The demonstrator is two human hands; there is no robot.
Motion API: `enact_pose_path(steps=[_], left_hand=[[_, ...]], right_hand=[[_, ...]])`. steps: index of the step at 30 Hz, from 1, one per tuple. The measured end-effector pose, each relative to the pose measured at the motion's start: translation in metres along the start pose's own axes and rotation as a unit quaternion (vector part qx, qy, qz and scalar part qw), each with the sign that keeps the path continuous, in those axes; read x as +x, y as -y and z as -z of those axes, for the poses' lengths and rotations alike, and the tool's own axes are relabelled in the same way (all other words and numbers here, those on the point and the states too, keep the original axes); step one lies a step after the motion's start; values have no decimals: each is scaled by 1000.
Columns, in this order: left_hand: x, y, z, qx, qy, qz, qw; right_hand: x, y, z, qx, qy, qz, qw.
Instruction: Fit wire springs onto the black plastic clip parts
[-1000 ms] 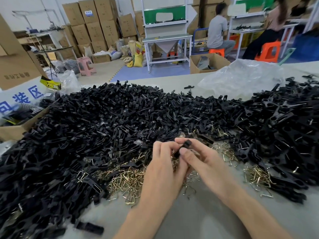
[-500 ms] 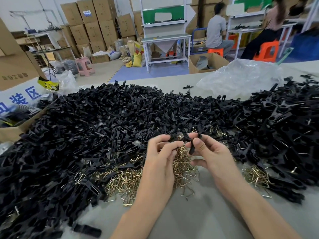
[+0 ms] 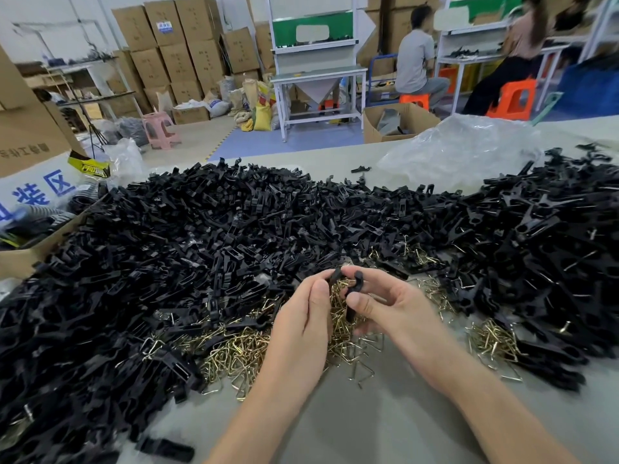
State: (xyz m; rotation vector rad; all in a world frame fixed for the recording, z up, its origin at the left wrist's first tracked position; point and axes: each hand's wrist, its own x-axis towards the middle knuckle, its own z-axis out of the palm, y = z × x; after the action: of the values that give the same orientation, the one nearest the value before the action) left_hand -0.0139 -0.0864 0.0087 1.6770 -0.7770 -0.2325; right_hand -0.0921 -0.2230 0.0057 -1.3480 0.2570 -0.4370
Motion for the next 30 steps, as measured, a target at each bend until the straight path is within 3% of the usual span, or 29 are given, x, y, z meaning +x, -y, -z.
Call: enact_pose_path(steps=[11, 18, 22, 26, 30], left_hand=[[-1, 4, -5, -31, 7, -24, 999], [-1, 7, -1, 30, 34, -55, 997], [-1, 3, 0, 33, -8, -75, 997], [0, -3, 0, -46, -7, -33, 998], [2, -3, 0, -47, 9, -28, 998]], right_hand=[[-1, 3, -2, -14, -1, 23, 1000], [-2, 4, -1, -16, -4, 31, 999], [-2, 3, -2, -22, -4, 31, 999], [0, 4, 0, -26, -29, 40, 998], [1, 5, 3, -23, -47, 51, 997]])
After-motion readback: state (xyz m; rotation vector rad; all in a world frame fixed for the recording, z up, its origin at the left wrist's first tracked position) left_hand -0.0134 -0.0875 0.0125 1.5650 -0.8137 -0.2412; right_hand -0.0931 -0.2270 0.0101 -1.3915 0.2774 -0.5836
